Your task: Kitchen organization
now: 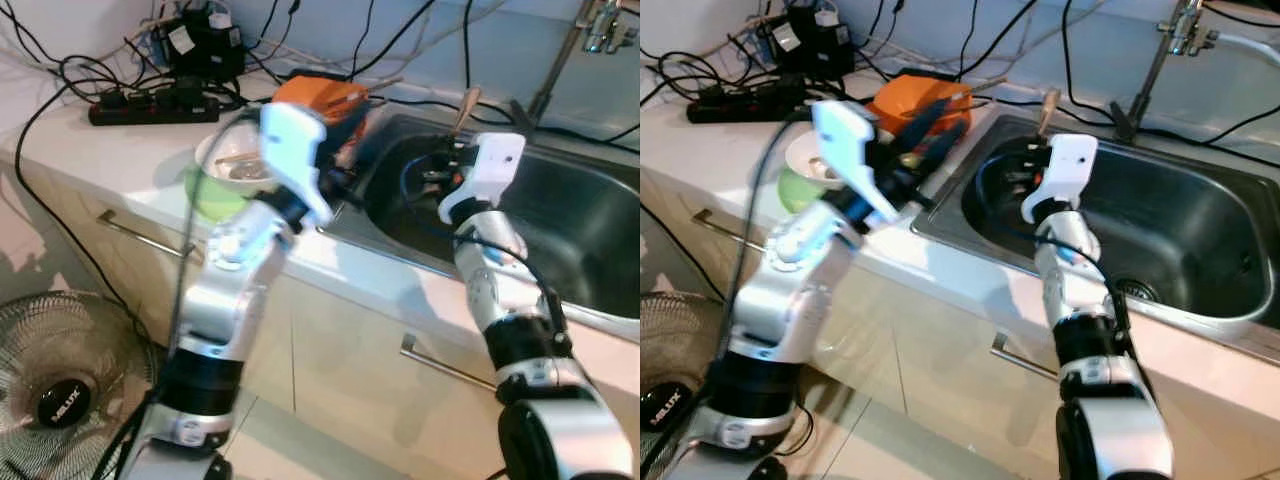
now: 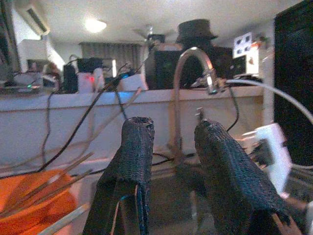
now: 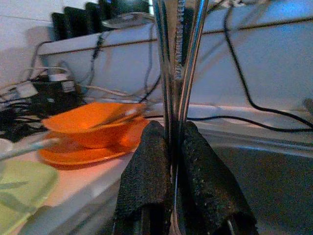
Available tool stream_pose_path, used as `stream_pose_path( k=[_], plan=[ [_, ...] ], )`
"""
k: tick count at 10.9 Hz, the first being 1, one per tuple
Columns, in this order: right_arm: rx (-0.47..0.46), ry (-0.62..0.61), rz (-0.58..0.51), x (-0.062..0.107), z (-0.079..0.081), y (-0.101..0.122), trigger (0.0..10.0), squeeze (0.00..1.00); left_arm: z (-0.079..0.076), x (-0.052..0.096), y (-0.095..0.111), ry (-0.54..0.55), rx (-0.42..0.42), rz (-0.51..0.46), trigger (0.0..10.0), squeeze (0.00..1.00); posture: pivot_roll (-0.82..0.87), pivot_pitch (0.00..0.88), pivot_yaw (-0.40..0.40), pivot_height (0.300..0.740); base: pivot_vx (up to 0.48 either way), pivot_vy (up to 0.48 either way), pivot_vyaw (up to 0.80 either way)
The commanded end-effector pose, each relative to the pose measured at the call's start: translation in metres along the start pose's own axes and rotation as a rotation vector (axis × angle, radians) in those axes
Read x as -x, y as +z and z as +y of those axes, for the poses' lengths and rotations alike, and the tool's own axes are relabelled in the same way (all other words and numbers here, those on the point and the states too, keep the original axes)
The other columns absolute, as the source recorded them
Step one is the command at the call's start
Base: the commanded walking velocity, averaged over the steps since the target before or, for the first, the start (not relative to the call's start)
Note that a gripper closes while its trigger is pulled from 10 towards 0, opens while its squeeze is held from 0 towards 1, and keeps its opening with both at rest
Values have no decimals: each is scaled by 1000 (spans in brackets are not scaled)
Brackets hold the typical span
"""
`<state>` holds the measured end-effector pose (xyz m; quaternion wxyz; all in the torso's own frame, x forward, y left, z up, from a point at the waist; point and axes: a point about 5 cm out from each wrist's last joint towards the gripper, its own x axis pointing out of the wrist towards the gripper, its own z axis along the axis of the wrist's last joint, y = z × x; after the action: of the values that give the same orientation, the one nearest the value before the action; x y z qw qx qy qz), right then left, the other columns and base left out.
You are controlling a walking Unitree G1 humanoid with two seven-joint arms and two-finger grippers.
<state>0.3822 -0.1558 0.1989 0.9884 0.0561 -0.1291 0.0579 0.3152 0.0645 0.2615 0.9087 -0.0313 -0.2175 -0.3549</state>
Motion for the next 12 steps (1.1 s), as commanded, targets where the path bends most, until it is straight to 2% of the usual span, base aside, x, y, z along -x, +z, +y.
stream_pose_path(
  k=[1, 2, 3, 4, 5, 7, 8, 9, 12],
  plan=[
    [17, -30, -17, -5, -6, 6, 10000, 0, 4, 6, -4, 27, 7, 29, 10000, 0, 177, 8, -18, 740, 0, 0, 0],
    [52, -66, -1, -8, -14, 5, 10000, 0, 6, 14, -15, 44, 26, 95, 10000, 0, 175, 9, -17, 740, 0, 0, 0],
    [73, -98, 9, -12, -22, 6, 10000, 0, 4, 26, -32, 46, 88, 173, 10000, 0, 180, 8, -17, 740, 0, 0, 0],
    [81, -102, 14, -13, -25, 7, 10000, 0, 3, 30, -37, 46, 101, 196, 10000, 0, 182, 7, -18, 740, 0, 0, 0],
    [120, -127, 57, -17, -30, 5, 10000, 0, 5, 45, -62, 82, 132, 284, 10000, 0, 188, 5, -19, 740, 0, 0, 0],
    [178, -112, 124, -20, -30, 0, 10000, 0, 4, 58, -83, 98, 153, 381, 10000, 0, 187, 4, -18, 740, 0, 0, 0],
    [211, -108, 176, -20, -29, -7, 10000, 0, 0, 63, -94, 83, 193, 452, 10000, 0, 190, 4, -18, 740, 0, 0, 0],
    [224, -110, 205, -18, -29, -13, 10000, 0, -2, 66, -98, 87, 231, 460, 10000, 0, 196, 6, -19, 740, 0, 0, 0],
    [243, -124, 316, -13, -30, -28, 10000, 0, -4, 68, -100, 60, 208, 478, 10000, 0, 197, 8, -19, 740, 0, 0, 0]
  ],
)
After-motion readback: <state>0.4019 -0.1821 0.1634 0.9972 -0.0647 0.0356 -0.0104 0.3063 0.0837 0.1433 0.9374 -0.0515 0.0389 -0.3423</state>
